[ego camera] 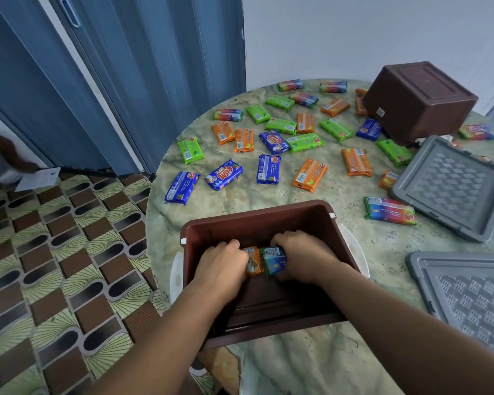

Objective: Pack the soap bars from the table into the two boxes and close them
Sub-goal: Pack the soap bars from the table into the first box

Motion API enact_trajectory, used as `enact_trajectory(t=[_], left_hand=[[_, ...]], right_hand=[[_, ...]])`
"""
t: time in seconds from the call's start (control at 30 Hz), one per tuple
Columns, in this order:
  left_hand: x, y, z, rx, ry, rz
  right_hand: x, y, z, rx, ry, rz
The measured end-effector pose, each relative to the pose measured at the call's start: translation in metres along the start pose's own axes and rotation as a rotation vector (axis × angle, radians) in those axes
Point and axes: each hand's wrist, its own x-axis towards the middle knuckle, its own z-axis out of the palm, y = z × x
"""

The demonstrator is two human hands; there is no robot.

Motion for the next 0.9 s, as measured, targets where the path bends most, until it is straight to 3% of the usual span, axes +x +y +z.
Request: enact_trajectory(t=[0.13,0.33,0.53,0.73,0.9], left_hand=[[0.001,-0.001,0.003,0.010,0.007,-0.007],[0.002,-0.004,0.006,-0.033,0.019,-0.030],[0.004,-0.007,0.008,-0.130,0.013,-0.057],[0.006,-0.006,0.014,-0.079,0.047,-0.046],[0.005,-0.006,0.015,-0.060,0.067,-0.034]], right_hand=[[-0.003,-0.002,-0.004,0.016,-0.017,0.008],[-0.007,-0.001,-0.004,0.131,0.127,-0.017],[0.002,0.002,-0.001,0.235,0.021,0.066],[0.003,0.004,-0.003,0.179,0.091,0.096],[0.001,0.002,0.000,0.047,-0.067,0.052]])
